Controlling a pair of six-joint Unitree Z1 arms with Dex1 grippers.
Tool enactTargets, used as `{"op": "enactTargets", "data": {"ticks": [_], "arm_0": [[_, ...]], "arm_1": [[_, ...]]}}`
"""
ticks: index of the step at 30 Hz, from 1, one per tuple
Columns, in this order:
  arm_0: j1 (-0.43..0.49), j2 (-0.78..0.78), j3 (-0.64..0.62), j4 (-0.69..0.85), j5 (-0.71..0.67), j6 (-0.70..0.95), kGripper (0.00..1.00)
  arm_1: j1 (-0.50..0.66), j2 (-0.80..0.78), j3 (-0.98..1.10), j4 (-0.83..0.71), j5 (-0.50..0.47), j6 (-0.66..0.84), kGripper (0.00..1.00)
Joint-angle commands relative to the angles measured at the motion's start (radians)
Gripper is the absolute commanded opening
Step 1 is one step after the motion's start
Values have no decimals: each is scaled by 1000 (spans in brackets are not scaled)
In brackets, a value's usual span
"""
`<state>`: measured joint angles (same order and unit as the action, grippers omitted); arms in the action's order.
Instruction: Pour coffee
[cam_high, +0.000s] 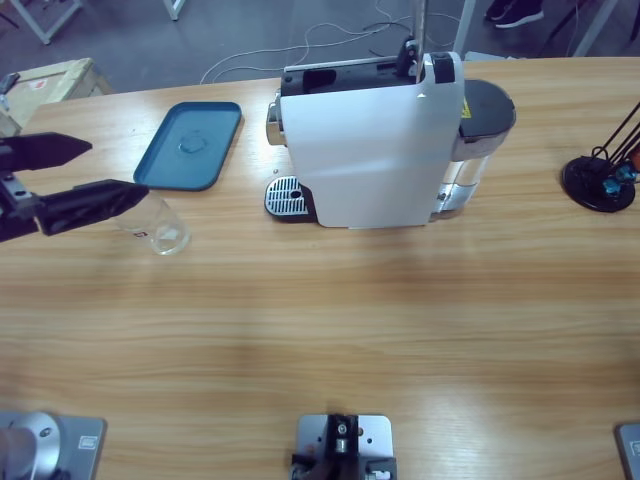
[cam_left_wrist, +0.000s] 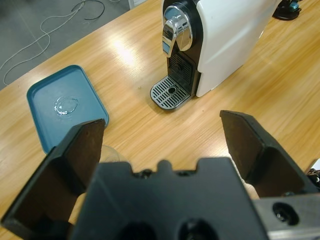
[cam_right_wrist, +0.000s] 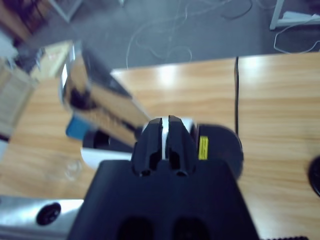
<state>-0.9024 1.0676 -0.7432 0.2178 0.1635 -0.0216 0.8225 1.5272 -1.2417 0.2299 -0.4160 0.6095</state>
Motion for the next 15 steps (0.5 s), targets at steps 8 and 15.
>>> {"op": "enactTargets", "data": {"ticks": [8,15], "arm_0": [[-1,-25,21,13,-13,-14,987],[-1,-40,38,14,-15,-20,991]], "arm_1": [[-30,191,-55,-183,110,1,0],[31,247,-152,-187,131,9,0]]}}
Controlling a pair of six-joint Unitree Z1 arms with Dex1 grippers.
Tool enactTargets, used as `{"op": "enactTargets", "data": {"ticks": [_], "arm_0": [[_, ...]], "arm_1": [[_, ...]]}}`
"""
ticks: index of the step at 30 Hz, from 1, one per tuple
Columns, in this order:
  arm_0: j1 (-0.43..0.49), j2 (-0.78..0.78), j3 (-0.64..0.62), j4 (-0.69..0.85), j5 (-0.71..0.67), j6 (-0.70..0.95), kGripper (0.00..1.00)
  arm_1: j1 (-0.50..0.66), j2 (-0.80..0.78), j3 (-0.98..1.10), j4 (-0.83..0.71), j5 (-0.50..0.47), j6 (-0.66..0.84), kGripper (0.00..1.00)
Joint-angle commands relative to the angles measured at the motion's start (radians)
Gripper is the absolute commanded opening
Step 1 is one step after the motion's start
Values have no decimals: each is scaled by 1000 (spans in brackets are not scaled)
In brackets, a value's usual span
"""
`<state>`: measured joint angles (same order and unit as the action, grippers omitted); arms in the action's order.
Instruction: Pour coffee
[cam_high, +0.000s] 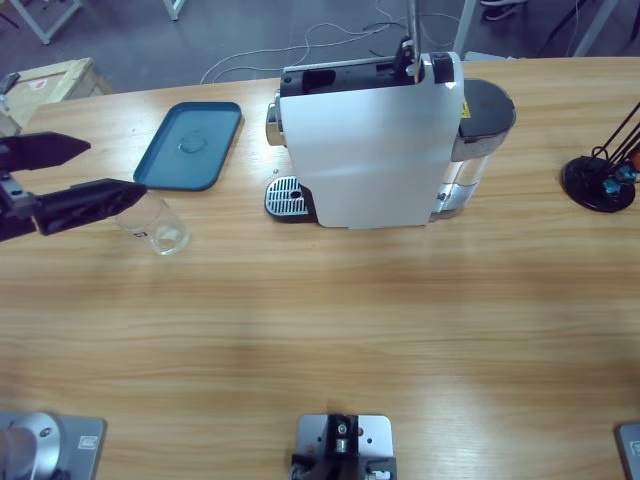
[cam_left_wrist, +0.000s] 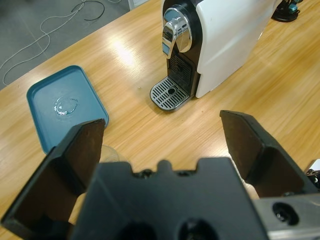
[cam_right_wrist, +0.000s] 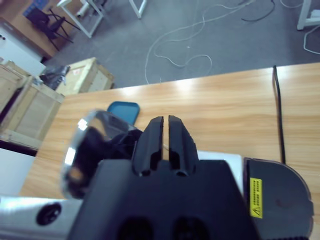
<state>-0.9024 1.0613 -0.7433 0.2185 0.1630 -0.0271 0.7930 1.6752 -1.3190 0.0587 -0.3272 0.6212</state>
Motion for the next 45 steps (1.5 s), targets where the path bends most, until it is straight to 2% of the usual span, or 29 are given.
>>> {"op": "enactTargets", "data": {"ticks": [1,18,25,37,45], "arm_0": [[-1,-37,39,14,-14,-14,991],[-1,-38,50,18,-16,-18,991],[-1,-40,50,22,-15,-19,991],[-1,-37,51,25,-10,-37,991],[-1,-38,52,38,-10,-37,991]], "arm_1": [[69,109,-77,-19,43,2,0],[180,270,-92,-29,65,21,0],[181,338,-67,-23,83,34,0],[153,419,-58,99,86,50,0],[152,451,-51,117,98,54,0]]}}
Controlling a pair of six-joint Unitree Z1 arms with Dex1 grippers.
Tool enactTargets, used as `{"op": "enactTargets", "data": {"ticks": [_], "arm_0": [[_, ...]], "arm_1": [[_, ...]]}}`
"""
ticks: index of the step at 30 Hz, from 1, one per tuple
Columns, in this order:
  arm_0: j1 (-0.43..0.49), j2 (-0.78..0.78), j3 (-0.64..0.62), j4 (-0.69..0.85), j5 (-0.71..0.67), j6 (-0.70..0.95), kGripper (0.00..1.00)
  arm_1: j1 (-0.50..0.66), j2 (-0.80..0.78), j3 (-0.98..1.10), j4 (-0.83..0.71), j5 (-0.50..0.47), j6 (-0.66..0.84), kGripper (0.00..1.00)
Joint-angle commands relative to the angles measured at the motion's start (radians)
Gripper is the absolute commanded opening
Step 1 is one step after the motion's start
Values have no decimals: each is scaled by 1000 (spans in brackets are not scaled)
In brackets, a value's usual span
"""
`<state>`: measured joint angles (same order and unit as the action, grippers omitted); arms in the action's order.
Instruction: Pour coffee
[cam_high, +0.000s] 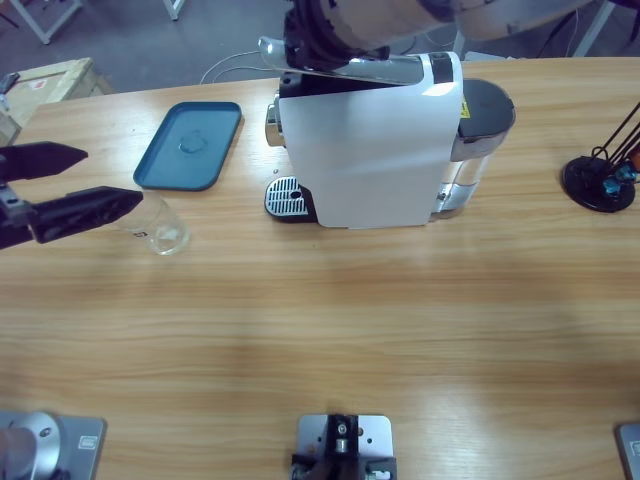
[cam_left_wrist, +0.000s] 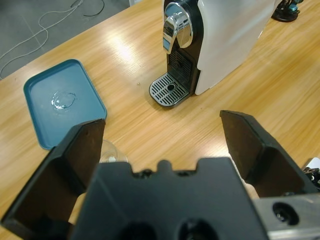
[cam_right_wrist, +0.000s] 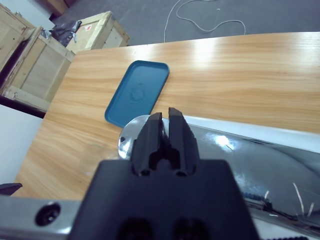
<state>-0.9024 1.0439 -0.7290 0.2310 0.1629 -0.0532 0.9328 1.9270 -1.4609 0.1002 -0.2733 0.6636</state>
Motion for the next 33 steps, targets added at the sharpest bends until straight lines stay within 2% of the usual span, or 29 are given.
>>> {"op": "enactTargets", "data": {"ticks": [1,16,33], "arm_0": [[-1,-21,39,25,-10,-11,991],[-1,-1,41,24,-8,-13,991],[-1,-5,45,25,-6,-14,991]], "arm_1": [[11,203,91,81,48,11,0],[-19,245,98,133,105,28,0],[-6,258,101,177,105,16,0]]}}
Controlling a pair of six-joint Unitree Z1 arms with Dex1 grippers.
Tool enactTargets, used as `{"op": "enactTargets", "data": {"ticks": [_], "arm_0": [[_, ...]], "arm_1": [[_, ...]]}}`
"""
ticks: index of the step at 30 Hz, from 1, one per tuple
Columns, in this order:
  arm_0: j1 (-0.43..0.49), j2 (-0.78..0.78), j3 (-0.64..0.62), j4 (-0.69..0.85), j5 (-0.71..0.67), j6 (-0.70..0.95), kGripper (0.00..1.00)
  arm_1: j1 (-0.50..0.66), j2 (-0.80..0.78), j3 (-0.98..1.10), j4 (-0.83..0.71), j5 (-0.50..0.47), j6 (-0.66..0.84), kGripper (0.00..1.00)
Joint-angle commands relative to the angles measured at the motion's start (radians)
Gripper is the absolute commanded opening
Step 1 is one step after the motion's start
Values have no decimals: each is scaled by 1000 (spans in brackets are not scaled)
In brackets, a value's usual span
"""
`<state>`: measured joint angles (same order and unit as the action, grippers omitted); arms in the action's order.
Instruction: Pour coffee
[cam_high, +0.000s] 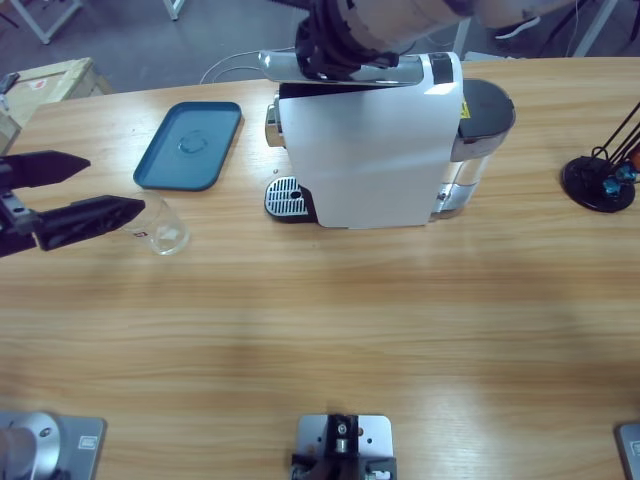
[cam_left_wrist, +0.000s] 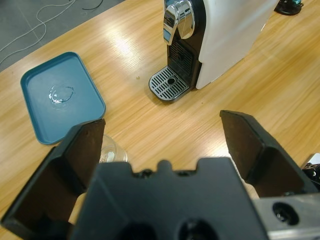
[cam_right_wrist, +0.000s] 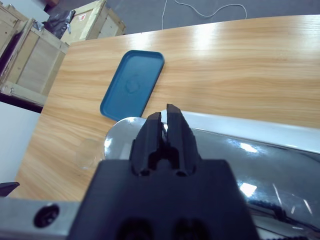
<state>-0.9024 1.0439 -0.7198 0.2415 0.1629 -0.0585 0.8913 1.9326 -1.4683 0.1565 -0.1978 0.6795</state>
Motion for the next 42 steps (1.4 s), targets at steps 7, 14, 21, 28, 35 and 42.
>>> {"op": "enactTargets", "data": {"ticks": [7,14,21,28,35,42], "arm_0": [[0,-5,37,13,-5,-9,991],[-1,-4,32,12,-6,-9,991],[12,-12,28,44,107,-67,991],[129,-1,-13,207,285,-245,991],[136,94,90,224,203,-501,991],[132,190,292,-108,250,-456,991]], "arm_1": [[40,270,109,152,27,0,0],[44,247,94,160,-3,-18,0],[60,-188,26,203,-37,-309,1000],[101,-580,248,320,-50,-339,1000],[104,-765,451,404,-68,-311,1000],[104,-795,516,463,-68,-306,1000]]}}
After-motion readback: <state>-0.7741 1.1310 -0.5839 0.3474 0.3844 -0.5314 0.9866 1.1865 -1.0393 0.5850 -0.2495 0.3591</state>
